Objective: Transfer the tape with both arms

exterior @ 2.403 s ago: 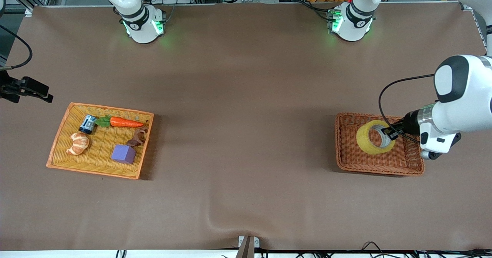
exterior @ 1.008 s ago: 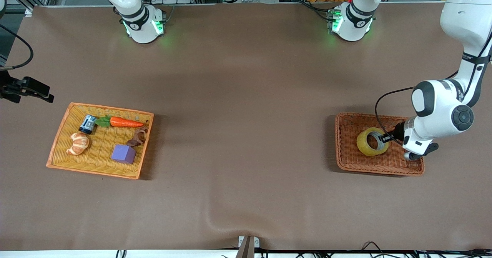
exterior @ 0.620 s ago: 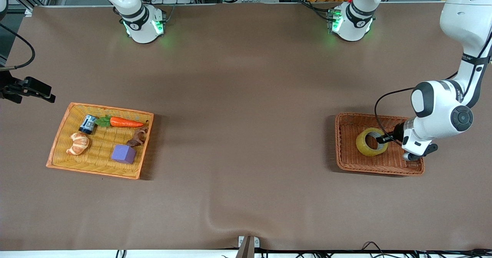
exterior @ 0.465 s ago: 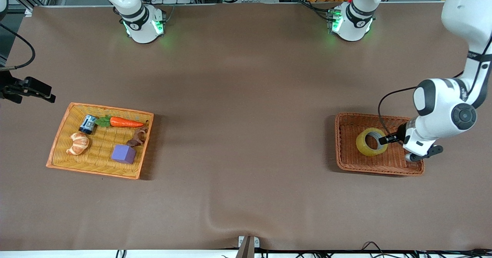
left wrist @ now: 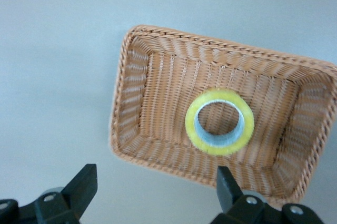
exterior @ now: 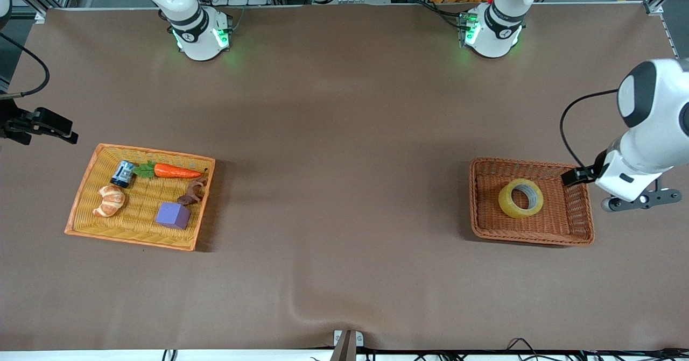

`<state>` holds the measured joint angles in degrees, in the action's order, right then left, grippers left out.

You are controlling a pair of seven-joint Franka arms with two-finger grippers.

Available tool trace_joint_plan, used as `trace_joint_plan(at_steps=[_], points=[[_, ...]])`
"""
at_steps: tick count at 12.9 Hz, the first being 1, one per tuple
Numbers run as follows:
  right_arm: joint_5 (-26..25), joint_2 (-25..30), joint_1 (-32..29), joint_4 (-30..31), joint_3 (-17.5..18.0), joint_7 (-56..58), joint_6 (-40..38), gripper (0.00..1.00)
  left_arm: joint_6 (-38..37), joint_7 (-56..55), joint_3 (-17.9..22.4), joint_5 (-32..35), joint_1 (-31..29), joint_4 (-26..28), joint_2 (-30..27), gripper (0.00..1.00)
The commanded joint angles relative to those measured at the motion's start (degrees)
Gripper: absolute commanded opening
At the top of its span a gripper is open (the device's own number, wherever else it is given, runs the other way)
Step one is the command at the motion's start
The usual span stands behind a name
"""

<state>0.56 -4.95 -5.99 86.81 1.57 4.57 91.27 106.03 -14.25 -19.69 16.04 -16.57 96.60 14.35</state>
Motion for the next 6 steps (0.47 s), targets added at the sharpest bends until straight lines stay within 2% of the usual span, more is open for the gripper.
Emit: trace_joint_plan(at_steps=[1,2,4,6], points=[[0.31,-0.5,-0.17,-1.12,0.27,0.09,-0.48,1.0,-10.64,1.42,-2.71,2.33,-0.04,-10.08,-0.28,1.0],[0.32,-0.5,-0.25,-1.12,0.27,0.09,-0.48,1.0,-13.02,1.42,-3.67,2.25,-0.13,-12.38,-1.59,1.0],[0.4,-0.5,-0.17,-1.12,0.27,0.18,-0.48,1.0,-15.41,1.68,-4.04,1.19,-0.3,-12.84,-5.71,1.0],[0.4,-0.5,-0.17,-1.12,0.27,0.27,-0.48,1.0,-15.6,1.86,-4.12,-0.65,-0.3,-12.84,-6.79,1.0]])
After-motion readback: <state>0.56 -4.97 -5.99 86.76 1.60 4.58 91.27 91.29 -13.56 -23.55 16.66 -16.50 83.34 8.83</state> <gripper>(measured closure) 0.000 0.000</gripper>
